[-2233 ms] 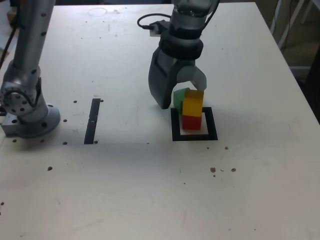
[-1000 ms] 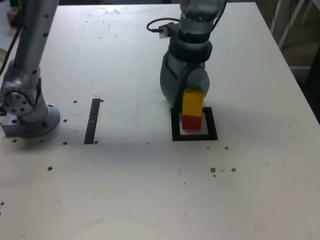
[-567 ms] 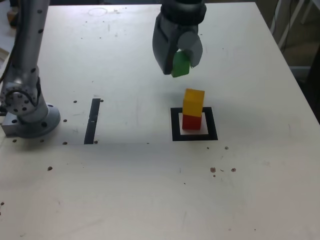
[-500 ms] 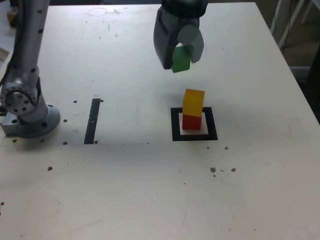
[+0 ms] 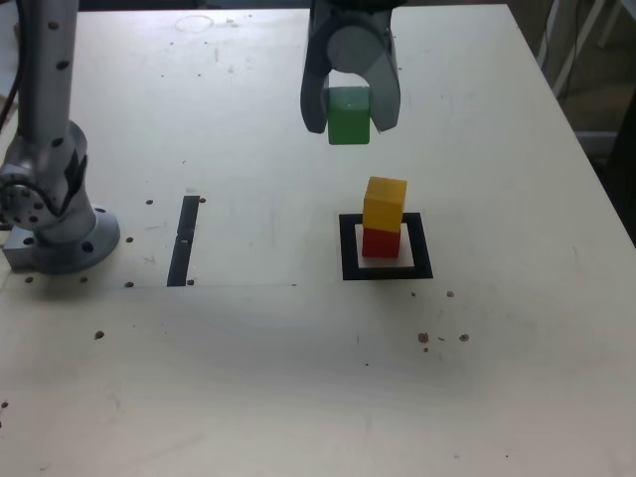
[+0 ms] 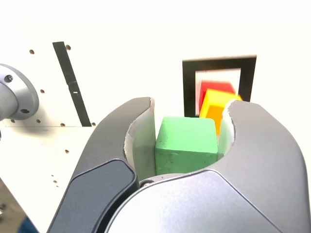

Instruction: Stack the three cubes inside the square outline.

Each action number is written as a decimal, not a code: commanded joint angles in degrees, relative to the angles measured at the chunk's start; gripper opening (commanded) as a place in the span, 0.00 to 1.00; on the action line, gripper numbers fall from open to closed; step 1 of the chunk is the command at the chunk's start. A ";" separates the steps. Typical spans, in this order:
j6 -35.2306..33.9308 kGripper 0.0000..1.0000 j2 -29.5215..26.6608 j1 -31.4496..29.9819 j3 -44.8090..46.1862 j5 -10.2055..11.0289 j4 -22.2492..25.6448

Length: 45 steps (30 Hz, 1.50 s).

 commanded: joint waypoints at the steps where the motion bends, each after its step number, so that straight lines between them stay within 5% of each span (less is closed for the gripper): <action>1: 0.12 0.19 0.37 -1.40 -0.58 0.08 0.65; 16: 1.90 0.19 7.58 -3.21 -6.18 2.29 0.24; 45: 2.34 0.24 9.83 -2.47 -5.11 0.37 -0.19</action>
